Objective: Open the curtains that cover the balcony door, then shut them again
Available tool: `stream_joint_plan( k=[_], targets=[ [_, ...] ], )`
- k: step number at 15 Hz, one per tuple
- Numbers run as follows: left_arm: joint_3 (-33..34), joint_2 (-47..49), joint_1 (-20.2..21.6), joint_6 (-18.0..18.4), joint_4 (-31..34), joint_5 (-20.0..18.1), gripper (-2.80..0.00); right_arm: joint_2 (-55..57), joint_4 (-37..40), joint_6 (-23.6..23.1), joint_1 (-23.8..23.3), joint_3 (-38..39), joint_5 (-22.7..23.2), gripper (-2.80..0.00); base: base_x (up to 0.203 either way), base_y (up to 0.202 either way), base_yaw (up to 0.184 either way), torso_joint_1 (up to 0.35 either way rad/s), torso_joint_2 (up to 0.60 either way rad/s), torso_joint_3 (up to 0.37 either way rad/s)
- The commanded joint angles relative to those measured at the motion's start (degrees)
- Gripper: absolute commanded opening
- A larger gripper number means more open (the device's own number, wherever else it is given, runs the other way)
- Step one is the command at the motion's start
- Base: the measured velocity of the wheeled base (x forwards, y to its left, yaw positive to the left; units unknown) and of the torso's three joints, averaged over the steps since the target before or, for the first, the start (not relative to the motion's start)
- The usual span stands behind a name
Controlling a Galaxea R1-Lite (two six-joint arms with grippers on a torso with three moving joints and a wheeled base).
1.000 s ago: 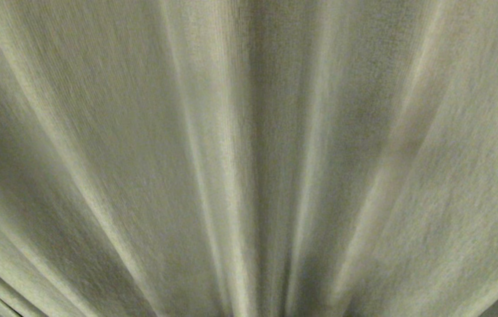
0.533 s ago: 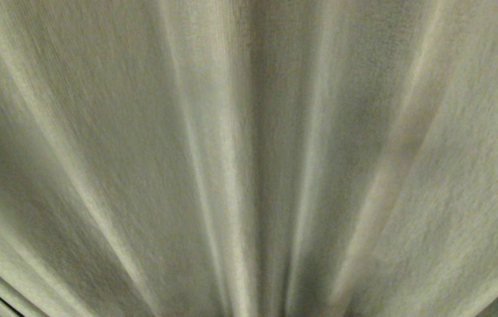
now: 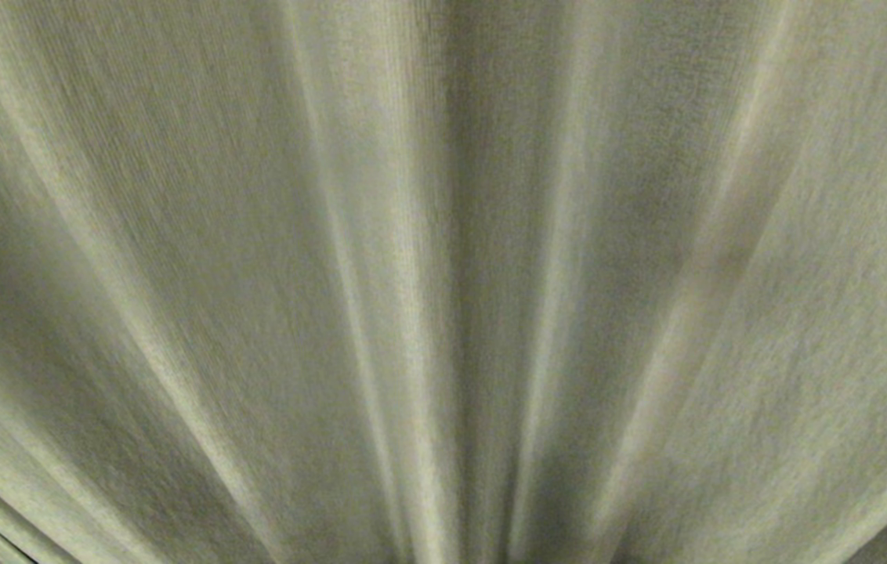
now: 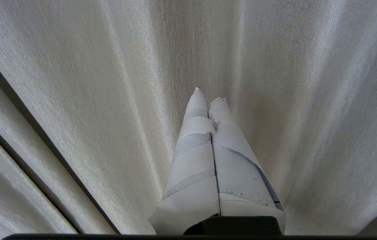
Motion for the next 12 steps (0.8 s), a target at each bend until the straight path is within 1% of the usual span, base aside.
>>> stream_joint_plan(
  k=[1,12],
  targets=[
    [0.0,0.0,0.0,0.0,0.0,0.0,-2.8,0.0,-0.1,0.0,0.0,0.0,0.0,-2.8,0.0,0.0,0.0,0.0,0.0,0.0],
    [0.0,0.0,0.0,0.0,0.0,-0.1,-2.8,0.0,-0.1,0.3,0.0,0.0,-0.1,-2.8,0.0,0.0,0.0,0.0,0.0,0.0]
  ],
)
